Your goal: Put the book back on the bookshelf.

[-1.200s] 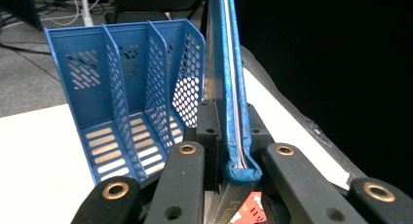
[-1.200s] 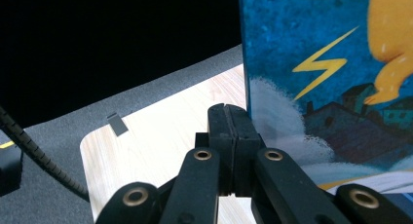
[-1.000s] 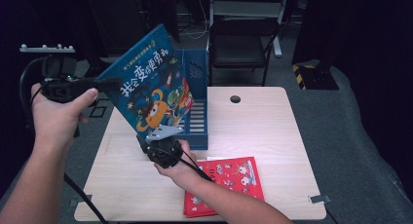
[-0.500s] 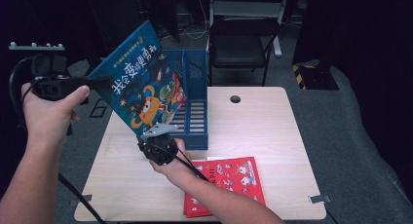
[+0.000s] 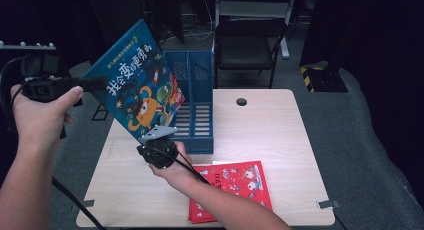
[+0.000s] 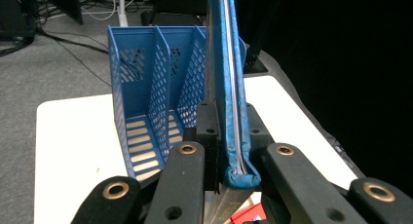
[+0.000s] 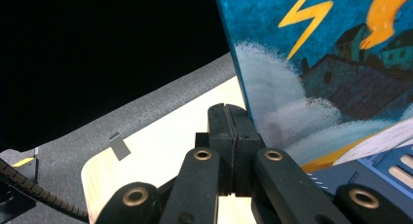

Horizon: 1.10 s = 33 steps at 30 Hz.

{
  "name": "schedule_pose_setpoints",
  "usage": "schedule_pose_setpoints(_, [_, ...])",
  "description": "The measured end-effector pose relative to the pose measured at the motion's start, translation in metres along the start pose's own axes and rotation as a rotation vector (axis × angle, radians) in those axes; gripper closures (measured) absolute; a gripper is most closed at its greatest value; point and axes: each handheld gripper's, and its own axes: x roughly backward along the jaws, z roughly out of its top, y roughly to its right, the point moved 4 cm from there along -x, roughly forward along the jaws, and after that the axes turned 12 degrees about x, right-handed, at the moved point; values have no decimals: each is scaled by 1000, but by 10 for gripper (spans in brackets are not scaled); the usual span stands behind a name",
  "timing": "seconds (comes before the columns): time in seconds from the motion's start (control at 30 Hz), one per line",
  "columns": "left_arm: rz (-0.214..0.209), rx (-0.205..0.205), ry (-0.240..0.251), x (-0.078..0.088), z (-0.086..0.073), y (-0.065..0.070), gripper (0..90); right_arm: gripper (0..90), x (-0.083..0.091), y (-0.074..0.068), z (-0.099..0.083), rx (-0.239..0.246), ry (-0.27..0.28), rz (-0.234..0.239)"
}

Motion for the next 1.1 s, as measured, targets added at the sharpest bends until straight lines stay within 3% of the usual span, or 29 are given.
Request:
schedule_pose_setpoints(0.87, [41, 57, -4, 15, -8, -37, 829, 900, -30, -16, 1, 22, -22, 41])
schedule_pose_setpoints(1.1, [55, 77, -5, 16, -11, -46, 829, 900, -37, -18, 1, 50, -30, 47])
